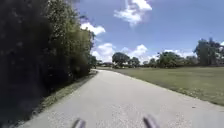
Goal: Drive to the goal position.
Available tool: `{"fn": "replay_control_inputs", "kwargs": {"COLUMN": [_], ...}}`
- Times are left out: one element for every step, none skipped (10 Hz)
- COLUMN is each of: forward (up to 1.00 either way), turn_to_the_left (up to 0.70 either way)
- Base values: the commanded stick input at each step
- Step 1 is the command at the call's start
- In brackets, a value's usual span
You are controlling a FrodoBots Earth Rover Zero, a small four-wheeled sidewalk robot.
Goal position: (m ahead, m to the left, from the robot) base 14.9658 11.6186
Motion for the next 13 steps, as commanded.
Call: {"fn": "replay_control_inputs", "kwargs": {"forward": [0.50,0.50,0.50,0.50,0.50,0.50,0.50,0.50,0.50,0.50,0.50,0.50,0.50], "turn_to_the_left": [0.00,0.00,0.00,0.00,0.00,0.00,0.00,0.00,0.00,0.00,0.00,0.00,0.00]}}
